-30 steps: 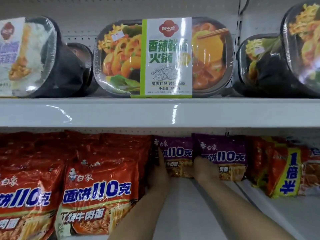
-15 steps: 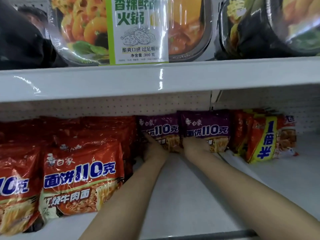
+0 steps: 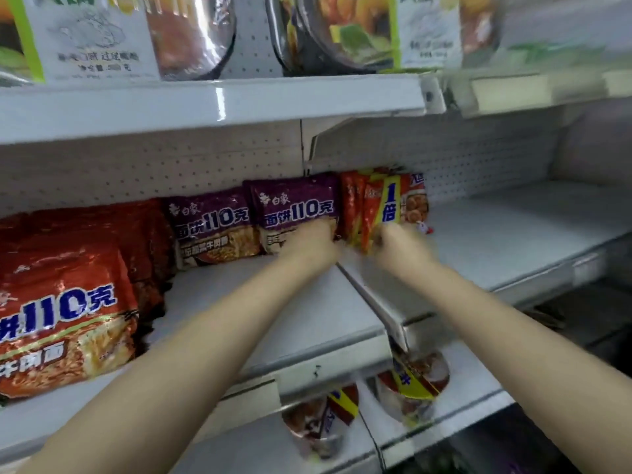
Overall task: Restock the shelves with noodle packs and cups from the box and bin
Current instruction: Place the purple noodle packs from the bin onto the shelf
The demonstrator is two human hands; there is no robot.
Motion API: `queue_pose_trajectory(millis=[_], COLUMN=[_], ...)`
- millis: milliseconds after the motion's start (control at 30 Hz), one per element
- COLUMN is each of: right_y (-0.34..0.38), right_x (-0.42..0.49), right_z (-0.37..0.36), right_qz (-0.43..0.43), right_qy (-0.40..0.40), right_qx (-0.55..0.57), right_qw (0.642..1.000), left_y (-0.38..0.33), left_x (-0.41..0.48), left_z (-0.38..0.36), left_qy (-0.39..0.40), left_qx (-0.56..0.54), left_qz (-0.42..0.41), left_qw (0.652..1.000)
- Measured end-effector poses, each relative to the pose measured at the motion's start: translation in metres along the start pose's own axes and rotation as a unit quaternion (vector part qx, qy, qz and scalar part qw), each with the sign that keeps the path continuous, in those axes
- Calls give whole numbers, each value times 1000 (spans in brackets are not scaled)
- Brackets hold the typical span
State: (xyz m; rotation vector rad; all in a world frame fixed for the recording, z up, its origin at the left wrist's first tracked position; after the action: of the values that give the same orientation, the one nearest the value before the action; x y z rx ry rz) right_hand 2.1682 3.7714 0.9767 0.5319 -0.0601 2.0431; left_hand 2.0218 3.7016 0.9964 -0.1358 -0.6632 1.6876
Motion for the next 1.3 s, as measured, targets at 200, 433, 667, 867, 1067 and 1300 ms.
queue_pose_trajectory(millis=[200,433,667,867,1067,1300], right_y=[-129,-242,-297,-301,-307,-273], right_x=[-90,-243,-391,-445,-456,-435], right_z=[40,-12,-156,-267,-333,-329], right_qz=[-125,-293,-415,-438,-472,-442], right_qy=[-70,10,237,305,311,369], right_qx=[-10,29,92,139,102,105], right_qw=[990,956,874,834,818,811], left_y=[-125,-162,-76,3,33,38], left_x=[-38,-126,-201,-224,-272,-319], left_z=[-56,-208,-384,-512,-592,-596], left_qy=[-66,38,295,392,473,489], left_qx=[11,-55,-11,14,-51,-82], left_qz=[-198,-355,-225,-130,-36,4], left_qw=[978,933,928,911,879,868])
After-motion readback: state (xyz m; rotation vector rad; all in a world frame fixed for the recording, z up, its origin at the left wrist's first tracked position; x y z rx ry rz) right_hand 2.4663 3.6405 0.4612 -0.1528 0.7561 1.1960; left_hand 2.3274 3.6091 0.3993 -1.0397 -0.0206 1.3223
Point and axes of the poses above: each hand's wrist, its own x-axis towards the middle knuckle, its own z-axis out of the back of the hand, y = z × x, the point moved 2 cm from there along x, towards the middle knuckle, and after that the axes turned 5 degrees about -x, right-handed, at the moved point
